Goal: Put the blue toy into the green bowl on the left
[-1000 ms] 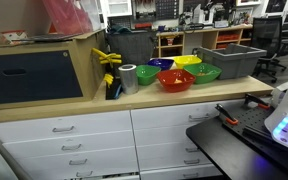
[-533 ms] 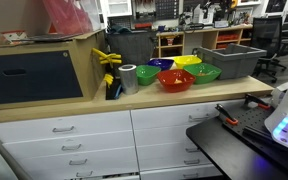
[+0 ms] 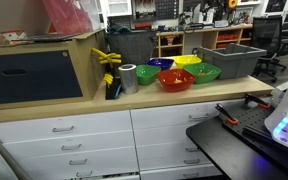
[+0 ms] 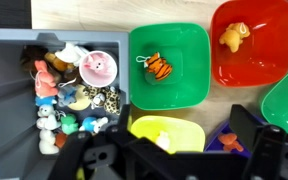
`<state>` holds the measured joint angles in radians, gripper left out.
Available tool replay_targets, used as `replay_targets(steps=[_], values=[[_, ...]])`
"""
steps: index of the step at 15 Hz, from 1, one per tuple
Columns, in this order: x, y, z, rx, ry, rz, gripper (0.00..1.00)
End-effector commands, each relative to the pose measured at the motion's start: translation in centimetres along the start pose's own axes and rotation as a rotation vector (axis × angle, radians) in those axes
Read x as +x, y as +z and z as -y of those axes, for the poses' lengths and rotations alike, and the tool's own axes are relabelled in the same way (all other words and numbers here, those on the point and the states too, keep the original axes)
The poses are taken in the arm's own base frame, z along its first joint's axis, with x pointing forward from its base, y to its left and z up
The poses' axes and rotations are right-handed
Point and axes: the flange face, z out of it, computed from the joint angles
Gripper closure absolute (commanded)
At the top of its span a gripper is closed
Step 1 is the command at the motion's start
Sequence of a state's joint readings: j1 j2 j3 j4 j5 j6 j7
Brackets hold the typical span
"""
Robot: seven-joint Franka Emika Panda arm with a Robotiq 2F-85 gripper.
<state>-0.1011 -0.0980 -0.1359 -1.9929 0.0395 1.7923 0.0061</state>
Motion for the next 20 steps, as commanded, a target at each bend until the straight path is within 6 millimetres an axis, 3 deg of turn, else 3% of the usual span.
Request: replay_targets(steps=[1, 7, 16, 20], values=[[2.9, -0.7, -4.0, -0.029, 0.030, 0.003, 0.00], [5.2, -0.6, -10.5, -0.056, 0.142, -0.013, 0.00], [4.8, 0.3, -10.4, -0.042, 0.156, -0.003, 0.00], [5.6, 2.1, -12.0, -0.065, 0.175, -0.027, 0.00]])
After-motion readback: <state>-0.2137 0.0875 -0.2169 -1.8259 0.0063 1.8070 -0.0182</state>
